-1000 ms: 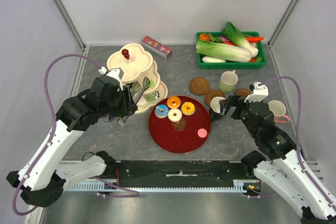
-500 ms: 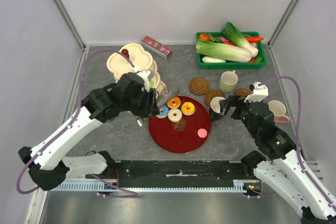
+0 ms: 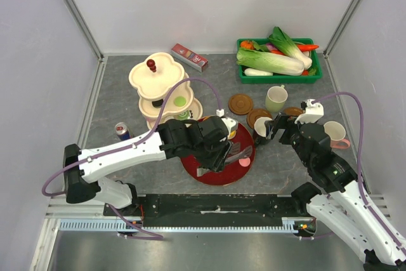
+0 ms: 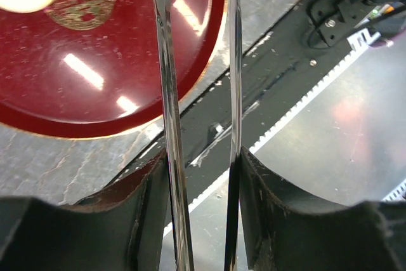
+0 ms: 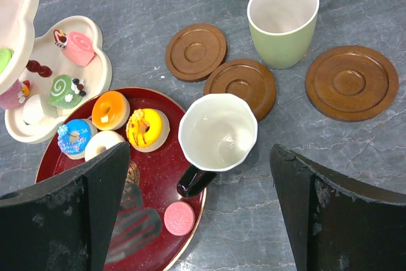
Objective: Serve the afternoon tea
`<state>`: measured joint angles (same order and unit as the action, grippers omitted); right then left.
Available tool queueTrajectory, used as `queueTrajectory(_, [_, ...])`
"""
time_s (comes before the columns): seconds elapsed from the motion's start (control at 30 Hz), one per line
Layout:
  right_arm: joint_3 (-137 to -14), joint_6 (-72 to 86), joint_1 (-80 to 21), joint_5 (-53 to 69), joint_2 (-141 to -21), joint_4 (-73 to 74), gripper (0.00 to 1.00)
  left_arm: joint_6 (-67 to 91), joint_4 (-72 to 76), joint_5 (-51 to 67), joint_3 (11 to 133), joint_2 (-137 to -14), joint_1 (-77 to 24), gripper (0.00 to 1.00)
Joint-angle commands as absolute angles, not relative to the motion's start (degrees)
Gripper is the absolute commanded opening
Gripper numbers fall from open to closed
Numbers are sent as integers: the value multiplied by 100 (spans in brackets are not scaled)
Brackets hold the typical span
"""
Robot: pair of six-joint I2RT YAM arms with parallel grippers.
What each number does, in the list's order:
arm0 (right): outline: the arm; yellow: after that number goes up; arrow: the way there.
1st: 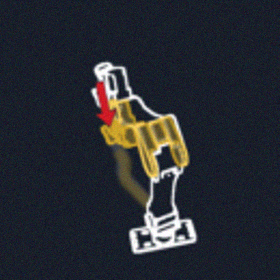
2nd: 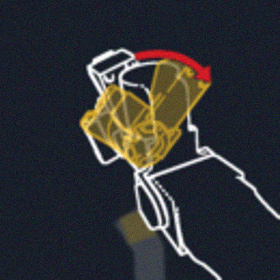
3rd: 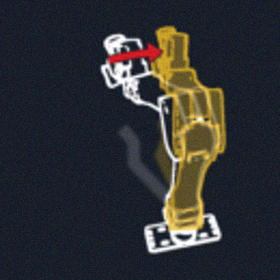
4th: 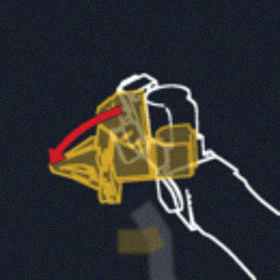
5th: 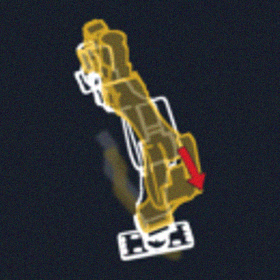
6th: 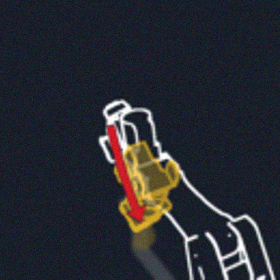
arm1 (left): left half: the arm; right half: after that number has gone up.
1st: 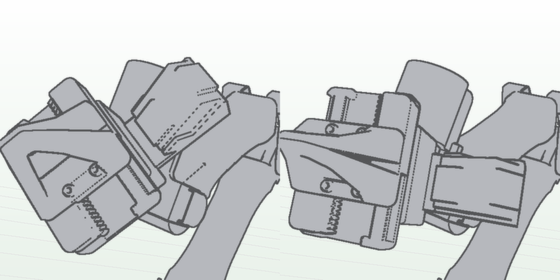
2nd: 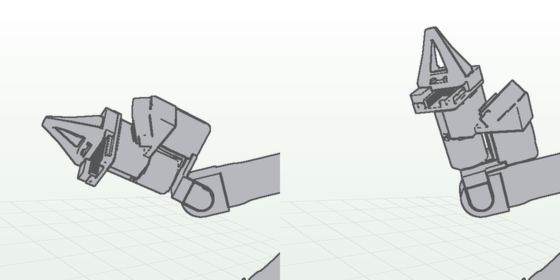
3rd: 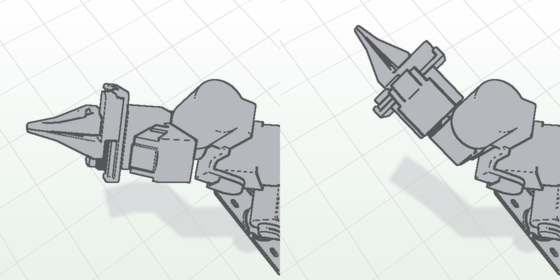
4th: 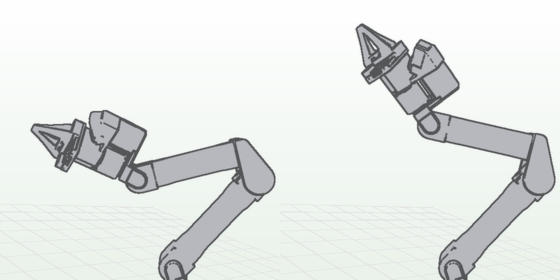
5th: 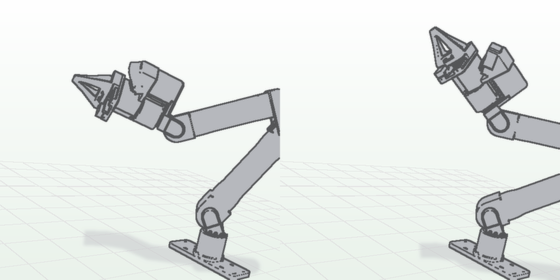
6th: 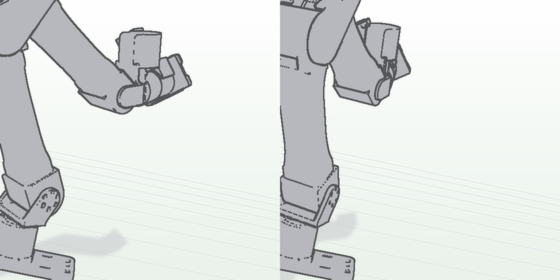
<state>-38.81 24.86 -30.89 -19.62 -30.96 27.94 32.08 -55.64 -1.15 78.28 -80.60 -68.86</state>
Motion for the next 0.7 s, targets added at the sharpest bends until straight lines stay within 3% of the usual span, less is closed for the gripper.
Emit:
queueTrajectory(0.0, [-3867,2531,-3094,-2092,-3076,2689,98,3155,-4808,571,7621,-8094,-6943,51])
queueTrajectory(0.67, [-3876,2531,-3094,-2083,-3094,2681,98,3392,-4368,501,7234,-8649,-6934,50])
